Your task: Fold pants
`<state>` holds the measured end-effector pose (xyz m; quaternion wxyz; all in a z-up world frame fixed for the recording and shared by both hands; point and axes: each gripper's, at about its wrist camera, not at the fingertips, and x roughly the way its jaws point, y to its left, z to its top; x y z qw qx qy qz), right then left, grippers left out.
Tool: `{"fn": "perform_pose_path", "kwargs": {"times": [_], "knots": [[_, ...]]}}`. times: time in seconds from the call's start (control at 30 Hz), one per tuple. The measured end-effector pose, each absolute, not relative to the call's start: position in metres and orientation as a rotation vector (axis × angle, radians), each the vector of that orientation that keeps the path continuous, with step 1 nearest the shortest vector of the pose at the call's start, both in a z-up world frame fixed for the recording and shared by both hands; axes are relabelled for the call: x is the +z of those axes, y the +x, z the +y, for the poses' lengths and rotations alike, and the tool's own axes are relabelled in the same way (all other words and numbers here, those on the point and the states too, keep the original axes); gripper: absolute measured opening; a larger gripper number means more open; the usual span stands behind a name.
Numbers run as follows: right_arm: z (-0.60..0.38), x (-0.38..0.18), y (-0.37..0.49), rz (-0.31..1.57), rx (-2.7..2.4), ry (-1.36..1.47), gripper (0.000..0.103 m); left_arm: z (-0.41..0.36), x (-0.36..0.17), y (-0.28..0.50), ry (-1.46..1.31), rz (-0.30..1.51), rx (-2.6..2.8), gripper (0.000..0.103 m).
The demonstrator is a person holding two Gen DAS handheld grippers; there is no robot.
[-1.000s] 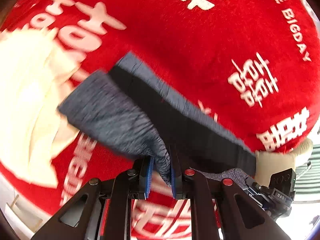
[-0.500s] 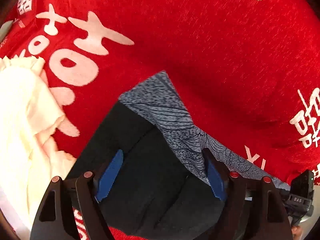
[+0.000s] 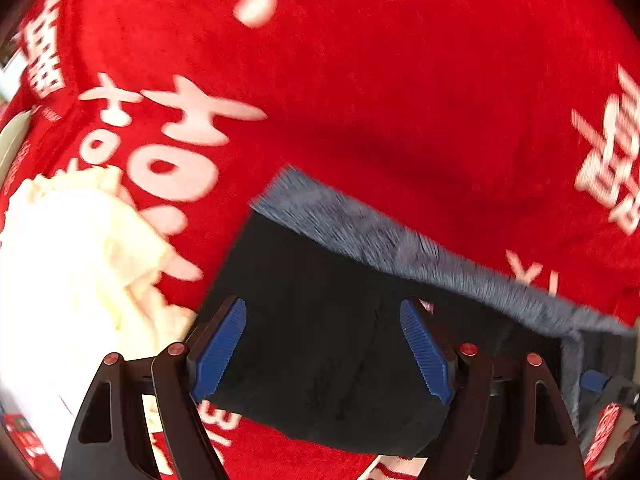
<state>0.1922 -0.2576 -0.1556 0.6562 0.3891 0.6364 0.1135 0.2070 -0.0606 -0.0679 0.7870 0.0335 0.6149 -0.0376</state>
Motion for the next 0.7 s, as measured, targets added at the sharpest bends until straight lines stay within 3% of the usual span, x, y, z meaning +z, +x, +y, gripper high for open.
{"fn": "perform_pose_path", "kwargs": {"times": [0.2, 0.3, 0.4, 0.7], "knots": [[-0.256, -0.193, 0.177, 1.581, 0.178, 0.742, 0.067, -0.088, -0.09, 0.186, 0.144, 1.392, -0.092, 0.081], [-0.279, -0.171, 0.162, 1.495, 0.149, 0.775, 0.068, -0.107, -0.078, 0.165, 0.223, 1.367, -0.155, 0.081], [-0.299, -0.146, 0.14, 1.449, 0.066, 0.69, 0.077, -0.131, -0.066, 0.137, 0.269, 1.371, -0.247, 0.081], [-0.342, -0.106, -0.018, 1.392, -0.224, 0.769, 0.077, -0.223, -0.059, 0.026, 0.303, 1.451, -0.594, 0.081]]}}
